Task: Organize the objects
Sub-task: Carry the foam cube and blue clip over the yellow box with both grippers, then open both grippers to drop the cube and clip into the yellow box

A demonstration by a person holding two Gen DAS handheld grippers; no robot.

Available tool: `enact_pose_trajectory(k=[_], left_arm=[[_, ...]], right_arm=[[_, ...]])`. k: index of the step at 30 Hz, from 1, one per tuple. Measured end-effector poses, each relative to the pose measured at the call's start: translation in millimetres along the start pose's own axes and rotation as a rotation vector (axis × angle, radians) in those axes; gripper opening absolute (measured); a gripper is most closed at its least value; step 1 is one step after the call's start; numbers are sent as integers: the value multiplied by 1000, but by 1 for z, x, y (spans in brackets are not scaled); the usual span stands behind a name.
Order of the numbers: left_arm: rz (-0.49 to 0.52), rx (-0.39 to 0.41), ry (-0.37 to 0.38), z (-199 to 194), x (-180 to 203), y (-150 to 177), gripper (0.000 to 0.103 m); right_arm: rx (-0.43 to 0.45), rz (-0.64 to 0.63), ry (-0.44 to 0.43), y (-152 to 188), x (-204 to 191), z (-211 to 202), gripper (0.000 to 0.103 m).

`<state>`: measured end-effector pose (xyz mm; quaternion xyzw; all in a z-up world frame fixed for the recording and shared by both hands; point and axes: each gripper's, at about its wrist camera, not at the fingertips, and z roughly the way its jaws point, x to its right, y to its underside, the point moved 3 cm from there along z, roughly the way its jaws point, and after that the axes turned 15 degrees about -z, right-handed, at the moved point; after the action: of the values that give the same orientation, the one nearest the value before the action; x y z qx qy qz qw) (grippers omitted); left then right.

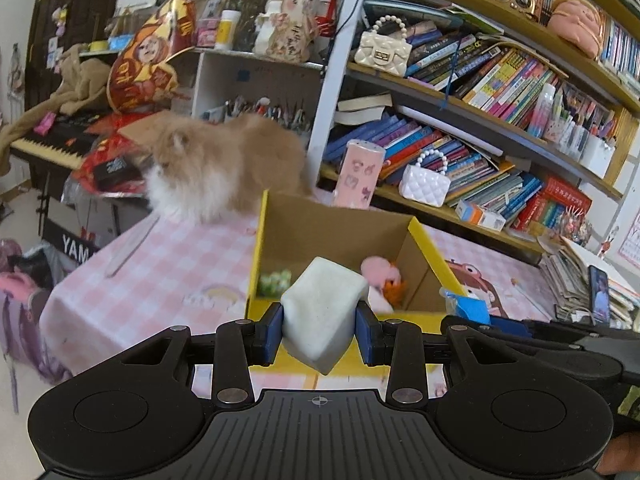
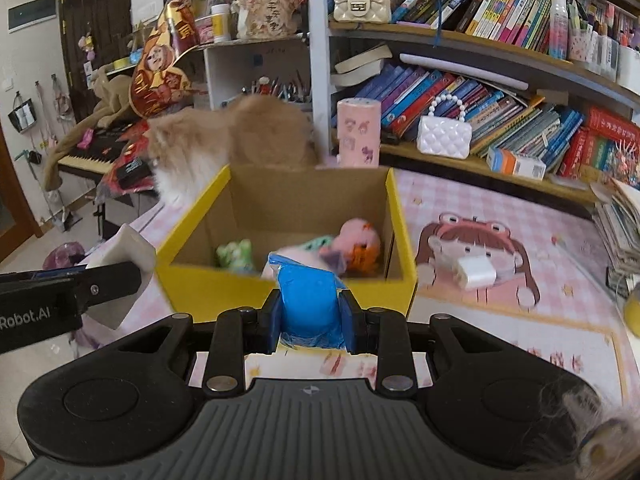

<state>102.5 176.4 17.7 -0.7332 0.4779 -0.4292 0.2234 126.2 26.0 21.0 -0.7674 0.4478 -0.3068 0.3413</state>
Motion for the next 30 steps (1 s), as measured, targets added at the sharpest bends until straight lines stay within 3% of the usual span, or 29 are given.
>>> enact_pose_trajectory(k=[14, 24, 30], left_arm=[[60, -60, -131, 103, 14, -23, 36], [85, -125, -195, 145, 20, -18, 36], [89, -160, -205, 157, 21, -14, 37]], right_arm=[[-70, -98, -16, -37, 39, 113, 27], [-214, -229, -114, -49, 39, 189, 27], [-261, -281, -156, -51, 35, 208, 27]])
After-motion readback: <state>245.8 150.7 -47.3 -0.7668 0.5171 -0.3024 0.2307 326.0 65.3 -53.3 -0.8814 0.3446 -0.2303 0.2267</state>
